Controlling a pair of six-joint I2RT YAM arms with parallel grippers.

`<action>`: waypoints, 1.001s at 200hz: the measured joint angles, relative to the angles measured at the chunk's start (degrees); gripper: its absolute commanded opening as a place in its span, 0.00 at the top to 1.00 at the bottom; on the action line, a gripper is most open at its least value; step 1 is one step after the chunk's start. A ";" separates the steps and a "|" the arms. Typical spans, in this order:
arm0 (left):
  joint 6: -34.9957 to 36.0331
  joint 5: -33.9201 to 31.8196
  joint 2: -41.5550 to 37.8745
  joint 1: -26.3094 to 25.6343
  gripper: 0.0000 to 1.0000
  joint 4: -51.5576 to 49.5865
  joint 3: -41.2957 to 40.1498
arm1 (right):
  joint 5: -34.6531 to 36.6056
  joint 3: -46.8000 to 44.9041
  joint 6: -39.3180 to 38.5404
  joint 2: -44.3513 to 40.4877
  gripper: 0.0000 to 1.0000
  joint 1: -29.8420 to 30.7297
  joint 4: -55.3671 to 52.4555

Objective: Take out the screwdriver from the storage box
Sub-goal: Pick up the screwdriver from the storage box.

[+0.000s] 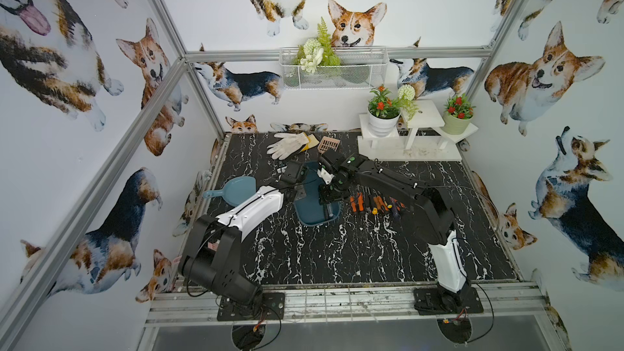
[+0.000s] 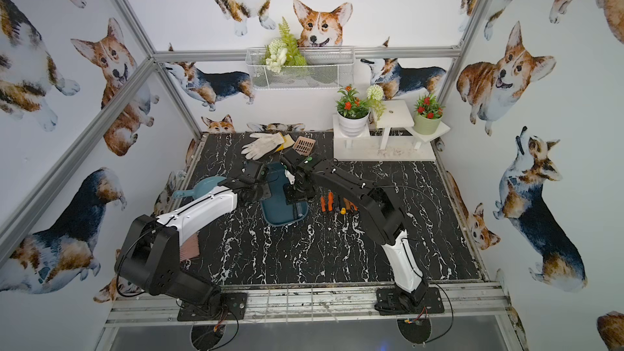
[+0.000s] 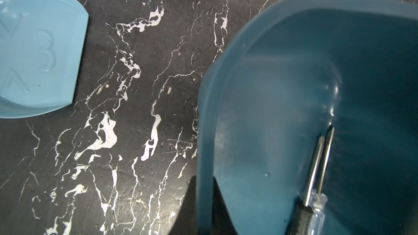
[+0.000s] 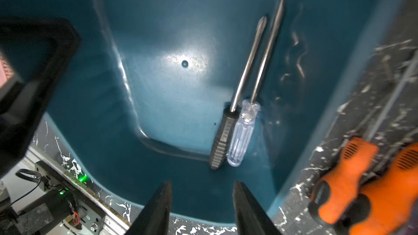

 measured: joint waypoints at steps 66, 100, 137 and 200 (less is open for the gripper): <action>-0.15 0.02 0.00 -0.04 1.00 0.00 0.00 | -2.32 -0.02 1.57 4.74 0.50 0.92 1.60; -0.17 0.02 0.00 -0.04 1.00 0.00 0.00 | -1.25 -0.02 1.75 5.99 0.50 0.92 1.55; -0.22 0.17 0.00 -0.04 1.00 0.02 0.00 | 0.28 0.15 1.75 7.32 0.50 1.14 1.53; -0.39 0.37 0.00 -0.04 1.00 0.02 0.00 | 1.03 2.01 1.79 9.66 0.57 1.29 0.55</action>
